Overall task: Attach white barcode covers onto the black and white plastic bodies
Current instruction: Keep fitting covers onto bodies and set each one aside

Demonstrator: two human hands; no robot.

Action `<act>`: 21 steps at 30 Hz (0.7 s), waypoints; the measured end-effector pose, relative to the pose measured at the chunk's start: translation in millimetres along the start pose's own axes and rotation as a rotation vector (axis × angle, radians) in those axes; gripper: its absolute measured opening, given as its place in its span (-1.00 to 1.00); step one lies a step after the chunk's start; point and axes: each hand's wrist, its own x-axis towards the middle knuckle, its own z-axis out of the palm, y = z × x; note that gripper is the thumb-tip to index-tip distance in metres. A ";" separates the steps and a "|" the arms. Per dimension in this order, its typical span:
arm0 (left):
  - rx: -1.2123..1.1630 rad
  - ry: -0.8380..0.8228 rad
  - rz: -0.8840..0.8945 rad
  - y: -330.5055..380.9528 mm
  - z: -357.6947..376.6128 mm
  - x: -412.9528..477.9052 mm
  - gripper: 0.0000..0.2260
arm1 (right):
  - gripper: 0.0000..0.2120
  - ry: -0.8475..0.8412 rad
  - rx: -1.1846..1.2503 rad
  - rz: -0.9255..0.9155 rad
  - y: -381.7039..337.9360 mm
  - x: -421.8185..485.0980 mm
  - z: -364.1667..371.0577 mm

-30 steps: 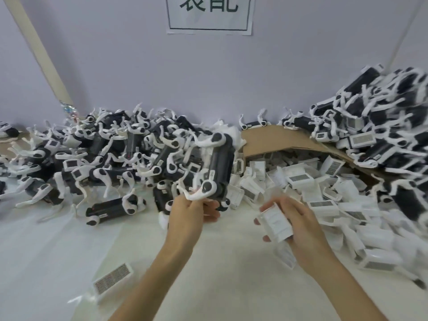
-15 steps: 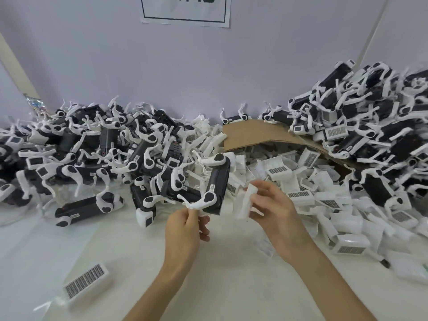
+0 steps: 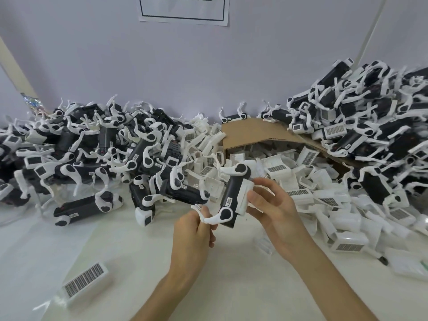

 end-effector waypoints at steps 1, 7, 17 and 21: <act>0.010 0.000 -0.010 -1.1 0.2 0.4 -0.53 | -0.58 -0.005 -0.001 0.004 0.6 -0.1 0.2; 0.011 -0.061 -0.017 -3.8 -1.5 3.1 -0.57 | -0.68 -0.064 0.069 0.058 4.4 -1.5 1.4; -0.086 -0.261 -0.073 2.2 1.5 -0.4 -0.59 | -0.34 -0.296 -0.005 0.147 9.9 -9.8 10.3; -0.058 -0.409 -0.096 2.0 3.1 -2.4 -0.47 | -0.37 -0.360 0.051 0.180 7.7 -12.0 7.6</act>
